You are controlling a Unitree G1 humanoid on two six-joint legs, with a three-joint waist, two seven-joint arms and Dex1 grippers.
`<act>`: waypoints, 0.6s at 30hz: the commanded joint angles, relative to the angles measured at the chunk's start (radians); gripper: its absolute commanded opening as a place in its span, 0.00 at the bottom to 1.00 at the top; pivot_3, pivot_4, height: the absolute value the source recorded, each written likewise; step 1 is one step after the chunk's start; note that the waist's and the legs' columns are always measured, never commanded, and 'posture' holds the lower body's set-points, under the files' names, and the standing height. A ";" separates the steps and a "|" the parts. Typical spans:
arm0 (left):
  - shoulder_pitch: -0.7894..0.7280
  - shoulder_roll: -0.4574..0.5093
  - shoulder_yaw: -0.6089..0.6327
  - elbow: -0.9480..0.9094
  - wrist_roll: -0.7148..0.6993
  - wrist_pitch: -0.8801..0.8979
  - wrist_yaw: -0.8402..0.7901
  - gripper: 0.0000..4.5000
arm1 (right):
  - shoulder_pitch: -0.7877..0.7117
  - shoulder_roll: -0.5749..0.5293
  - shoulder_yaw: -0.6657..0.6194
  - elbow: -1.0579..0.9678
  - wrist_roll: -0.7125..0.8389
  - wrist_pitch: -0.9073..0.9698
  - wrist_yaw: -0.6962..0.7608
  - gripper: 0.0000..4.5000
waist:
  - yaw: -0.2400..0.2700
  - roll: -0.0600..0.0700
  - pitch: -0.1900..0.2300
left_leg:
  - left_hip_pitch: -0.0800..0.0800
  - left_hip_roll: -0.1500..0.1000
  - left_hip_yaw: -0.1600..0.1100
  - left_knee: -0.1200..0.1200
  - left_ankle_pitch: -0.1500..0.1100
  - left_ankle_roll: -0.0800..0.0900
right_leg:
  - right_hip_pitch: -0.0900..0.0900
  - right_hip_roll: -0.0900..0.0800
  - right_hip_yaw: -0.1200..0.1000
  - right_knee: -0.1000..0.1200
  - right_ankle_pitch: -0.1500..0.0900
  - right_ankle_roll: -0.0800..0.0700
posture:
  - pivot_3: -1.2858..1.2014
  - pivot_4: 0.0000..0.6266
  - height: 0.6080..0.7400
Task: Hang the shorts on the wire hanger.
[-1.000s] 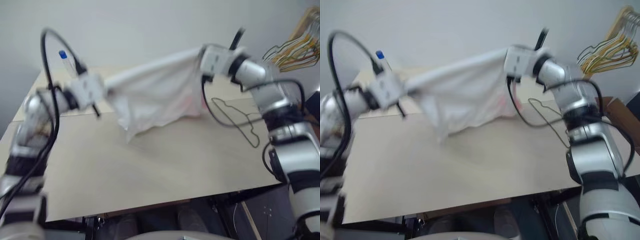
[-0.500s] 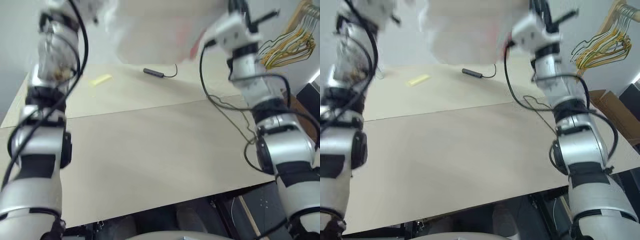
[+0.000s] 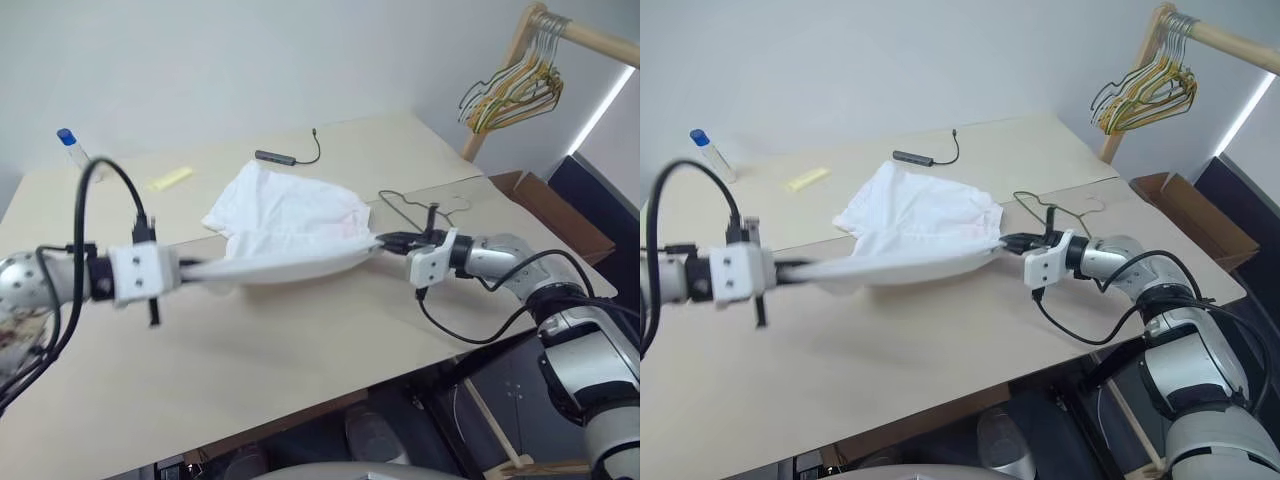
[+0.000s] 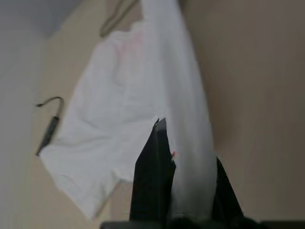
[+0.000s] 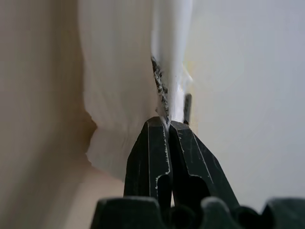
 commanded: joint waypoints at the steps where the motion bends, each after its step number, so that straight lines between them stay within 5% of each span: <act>1: 0.103 0.048 0.138 -0.062 -0.018 0.013 -0.144 0.01 | -0.015 -0.066 0.020 0.002 -0.171 0.048 -0.120 0.00 | 0.018 0.000 0.000 | 0.003 0.000 -0.001 0.000 0.000 0.000 | 0.004 0.001 -0.001 0.000 -0.001 -0.001 | 0.49 0.00 1.00; 8: 0.271 -0.014 0.152 -0.332 -0.075 0.130 -0.171 0.01 | -0.006 -0.129 0.052 -0.033 -0.338 0.073 -0.348 0.00 | 0.068 0.001 -0.001 | -0.015 0.000 -0.001 0.000 -0.002 -0.003 | -0.016 0.001 0.001 0.004 -0.002 -0.002 | 0.48 0.00 1.00; 12: 0.290 -0.047 0.089 -0.432 -0.076 0.181 -0.156 0.01 | 0.084 -0.188 0.023 -0.095 -0.190 -0.029 -0.258 0.00 | 0.094 0.000 -0.001 | -0.022 -0.001 -0.002 0.001 -0.002 -0.003 | -0.022 0.001 0.001 0.004 -0.001 -0.002 | 0.47 0.00 1.00; 17: 0.245 -0.064 0.043 -0.416 -0.029 0.182 -0.156 0.01 | 0.253 -0.299 0.025 -0.288 0.020 -0.070 -0.106 0.00 | 0.099 0.001 -0.001 | -0.013 -0.001 -0.002 0.001 -0.002 -0.002 | -0.011 0.001 0.001 0.003 -0.002 -0.002 | 0.46 0.00 1.00; 18: 0.235 -0.067 0.031 -0.410 -0.020 0.180 -0.157 0.00 | 0.296 -0.324 0.031 -0.341 0.081 -0.061 -0.068 0.06 | 0.099 0.001 -0.001 | -0.011 -0.001 -0.001 0.001 -0.002 -0.002 | -0.009 0.001 0.001 0.002 -0.002 -0.002 | 0.46 0.00 1.00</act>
